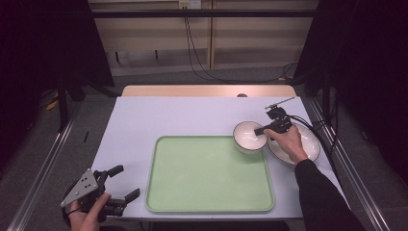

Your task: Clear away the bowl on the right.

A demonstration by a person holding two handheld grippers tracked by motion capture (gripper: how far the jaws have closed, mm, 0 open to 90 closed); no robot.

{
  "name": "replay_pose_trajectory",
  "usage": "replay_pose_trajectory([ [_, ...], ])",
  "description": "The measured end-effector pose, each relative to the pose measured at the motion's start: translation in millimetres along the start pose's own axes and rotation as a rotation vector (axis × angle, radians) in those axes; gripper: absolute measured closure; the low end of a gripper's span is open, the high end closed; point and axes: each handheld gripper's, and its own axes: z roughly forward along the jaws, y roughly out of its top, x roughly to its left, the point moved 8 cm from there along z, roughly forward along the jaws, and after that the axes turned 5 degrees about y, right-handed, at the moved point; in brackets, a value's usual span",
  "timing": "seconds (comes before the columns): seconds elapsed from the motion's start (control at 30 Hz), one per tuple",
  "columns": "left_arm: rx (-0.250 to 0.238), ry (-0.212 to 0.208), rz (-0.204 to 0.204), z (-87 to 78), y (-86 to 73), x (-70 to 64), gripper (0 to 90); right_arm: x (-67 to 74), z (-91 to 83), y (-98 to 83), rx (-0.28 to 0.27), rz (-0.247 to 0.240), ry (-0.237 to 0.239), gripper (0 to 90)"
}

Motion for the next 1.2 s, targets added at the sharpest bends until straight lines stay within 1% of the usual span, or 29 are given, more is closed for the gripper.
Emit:
replay_pose_trajectory([
  [0.07,0.0,0.0,0.0,0.0,0.0,-0.1,1.3,0.3,-1.8,0.3,-0.004,0.006,-0.007,81.0],
  [0.1,-0.003,0.001,-0.005,0.2,0.2,-0.2,1.3,-0.2,-2.0,1.6,-0.018,0.004,-0.008,80.7],
  [0.13,-0.004,0.0,-0.007,0.4,0.4,-0.5,1.3,0.4,-4.5,2.3,-0.021,0.002,0.0,79.2],
  [0.17,-0.002,-0.003,0.002,-0.2,0.3,-0.5,1.3,0.5,-5.5,3.3,-0.031,-0.003,0.001,76.6],
  [0.2,-0.002,-0.003,0.002,-0.2,0.3,-0.5,1.3,0.5,-5.5,3.3,-0.031,-0.003,0.001,76.6],
  [0.23,-0.004,0.001,0.004,-0.2,0.5,0.0,1.3,0.7,-6.1,4.2,-0.044,-0.007,-0.001,75.7],
  [0.3,-0.002,-0.003,0.001,-0.1,0.3,-0.3,1.3,1.8,-7.0,3.8,-0.045,-0.015,0.001,71.9],
  [0.37,-0.002,-0.002,0.001,-0.2,0.3,-0.4,1.3,1.9,-5.1,3.4,-0.046,-0.021,-0.009,63.9],
  [0.4,-0.002,-0.002,0.001,-0.2,0.3,-0.4,1.3,1.9,-5.1,3.4,-0.046,-0.021,-0.009,63.9],
  [0.43,0.0,-0.001,0.005,-0.3,0.0,0.2,1.3,2.2,-4.1,4.1,-0.058,-0.03,-0.007,59.4],
  [0.5,-0.002,0.003,0.006,-0.4,0.3,0.5,1.3,2.4,-3.6,4.6,-0.064,-0.036,-0.012,57.7],
  [0.53,-0.003,0.003,0.006,-0.3,0.3,0.5,1.3,3.1,-3.5,4.7,-0.068,-0.036,-0.005,54.5],
  [0.6,-0.003,-0.002,0.002,0.0,0.4,-0.2,1.3,3.2,-3.2,5.3,-0.078,-0.036,-0.01,48.3],
  [0.63,-0.003,-0.003,0.002,-0.1,0.4,-0.4,1.3,3.8,-3.0,5.9,-0.085,-0.045,-0.006,40.5],
  [0.67,-0.004,-0.002,0.002,-0.2,0.4,-0.4,1.3,3.8,-3.0,5.9,-0.085,-0.045,-0.006,40.5],
  [0.7,-0.006,-0.001,0.004,-0.2,0.6,-0.2,1.3,3.1,-3.8,6.5,-0.091,-0.043,-0.014,35.0],
  [0.73,-0.006,-0.001,0.004,-0.2,0.7,-0.2,1.3,2.8,-4.0,6.8,-0.094,-0.04,-0.013,34.4],
  [0.77,-0.005,0.0,0.005,-0.2,0.6,-0.1,1.3,2.5,-5.9,7.8,-0.109,-0.044,-0.027,25.9],
  [0.8,-0.005,0.0,0.005,-0.2,0.6,-0.1,1.3,2.5,-5.9,7.8,-0.109,-0.044,-0.027,25.9],
  [0.83,-0.005,-0.002,0.002,-0.1,0.5,-0.4,1.3,1.9,-6.9,9.3,-0.123,-0.036,-0.026,17.4],
  [0.87,0.001,0.001,0.003,-0.2,-0.1,0.2,1.3,1.9,-6.9,9.3,-0.123,-0.036,-0.026,17.4],
  [0.9,-0.001,0.001,-0.001,-0.1,0.0,0.1,1.3,1.4,-7.3,9.9,-0.129,-0.034,-0.025,14.1],
  [0.93,0.0,0.001,0.007,-0.5,0.1,0.5,1.3,1.4,-7.5,10.3,-0.137,-0.029,-0.025,9.4],
  [0.97,-0.006,0.003,0.008,-0.4,0.6,0.5,1.3,1.9,-7.9,10.4,-0.138,-0.037,-0.021,6.6],
  [1.0,0.0,0.006,0.01,-0.7,0.2,1.0,1.3,2.5,-8.7,10.8,-0.147,-0.043,-0.018,4.1],
  [1.03,-0.002,0.006,0.007,-0.5,0.2,0.9,1.3,3.5,-9.3,11.1,-0.157,-0.051,-0.012,2.4],
  [1.1,0.0,0.006,0.009,-0.7,0.1,1.0,1.3,5.0,-11.5,11.8,-0.176,-0.056,-0.008,5.0],
  [1.17,-0.007,0.003,-0.005,-0.6,0.5,-0.3,1.3,5.0,-15.8,13.4,-0.208,-0.077,-0.024,2.1],
  [1.2,-0.003,0.004,-0.007,-0.8,0.0,0.3,1.3,5.8,-17.6,13.1,-0.215,-0.075,-0.021,2.3],
])
